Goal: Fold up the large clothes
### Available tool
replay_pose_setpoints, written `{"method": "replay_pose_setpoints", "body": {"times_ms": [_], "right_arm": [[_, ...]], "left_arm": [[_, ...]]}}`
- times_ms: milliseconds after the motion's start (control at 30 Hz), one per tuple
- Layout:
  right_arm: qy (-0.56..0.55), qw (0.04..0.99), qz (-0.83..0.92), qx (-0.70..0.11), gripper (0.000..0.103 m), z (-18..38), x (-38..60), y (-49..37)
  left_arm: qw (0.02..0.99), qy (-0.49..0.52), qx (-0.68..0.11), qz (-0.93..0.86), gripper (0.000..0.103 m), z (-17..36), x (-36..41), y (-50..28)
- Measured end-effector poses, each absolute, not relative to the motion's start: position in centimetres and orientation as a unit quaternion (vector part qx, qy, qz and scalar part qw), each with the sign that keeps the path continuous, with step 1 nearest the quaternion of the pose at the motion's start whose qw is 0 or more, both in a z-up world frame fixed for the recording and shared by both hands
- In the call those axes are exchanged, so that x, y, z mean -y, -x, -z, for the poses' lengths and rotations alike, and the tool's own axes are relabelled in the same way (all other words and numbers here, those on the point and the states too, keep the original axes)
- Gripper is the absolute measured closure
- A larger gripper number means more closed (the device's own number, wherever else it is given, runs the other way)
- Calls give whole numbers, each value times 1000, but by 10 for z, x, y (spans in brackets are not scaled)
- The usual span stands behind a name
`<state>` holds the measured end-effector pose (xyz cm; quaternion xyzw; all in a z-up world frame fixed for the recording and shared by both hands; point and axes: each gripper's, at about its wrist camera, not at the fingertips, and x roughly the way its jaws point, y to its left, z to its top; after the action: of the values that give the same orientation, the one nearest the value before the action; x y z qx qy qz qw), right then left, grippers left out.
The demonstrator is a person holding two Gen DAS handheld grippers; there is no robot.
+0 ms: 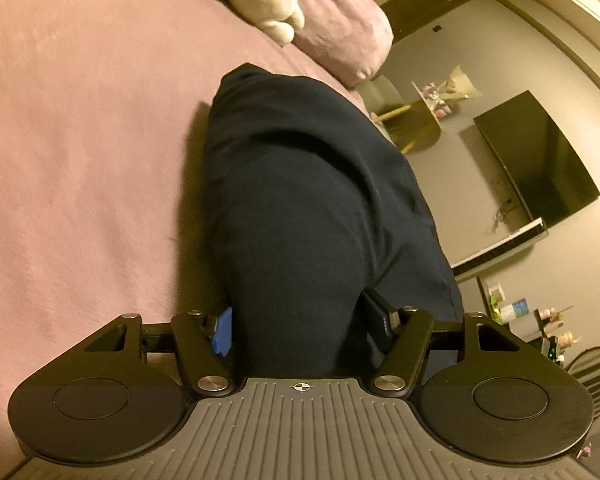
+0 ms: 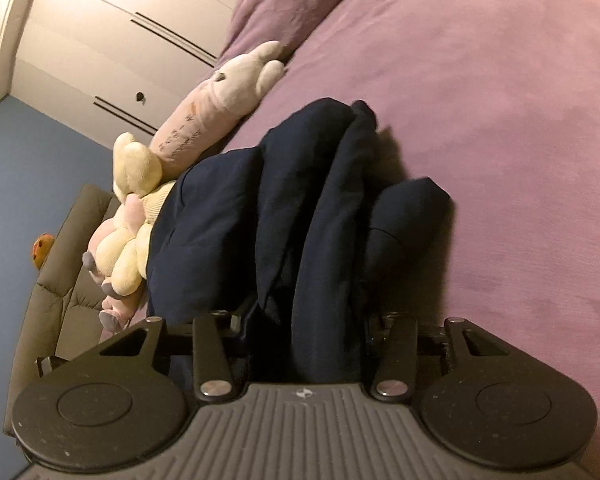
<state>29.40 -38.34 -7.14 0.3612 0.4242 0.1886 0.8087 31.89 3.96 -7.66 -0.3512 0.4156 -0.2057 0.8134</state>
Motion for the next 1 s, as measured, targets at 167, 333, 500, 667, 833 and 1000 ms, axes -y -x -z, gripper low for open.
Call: {"method": "replay_pose_setpoints", "body": {"times_ms": [167, 333, 500, 667, 833, 1000], "right_arm": [[-368, 801, -205, -425, 57, 67, 350, -308], [-372, 779, -240, -443, 57, 73, 287, -334], [-342, 793, -225, -452, 33, 74, 242, -344], [-261, 848, -167, -430, 25, 41, 261, -306], [-159, 915, -156, -335, 24, -17, 254, -247], [-62, 929, -235, -279, 62, -28, 184, -211]], "left_arm": [[835, 339, -394, 180, 34, 59, -70, -310], [872, 305, -367, 109, 34, 37, -121, -296], [870, 281, -402, 41, 30, 40, -137, -281], [898, 236, -368, 39, 18, 22, -120, -236], [912, 177, -368, 47, 14, 15, -75, -206], [913, 165, -372, 21, 9, 24, -57, -200]]}}
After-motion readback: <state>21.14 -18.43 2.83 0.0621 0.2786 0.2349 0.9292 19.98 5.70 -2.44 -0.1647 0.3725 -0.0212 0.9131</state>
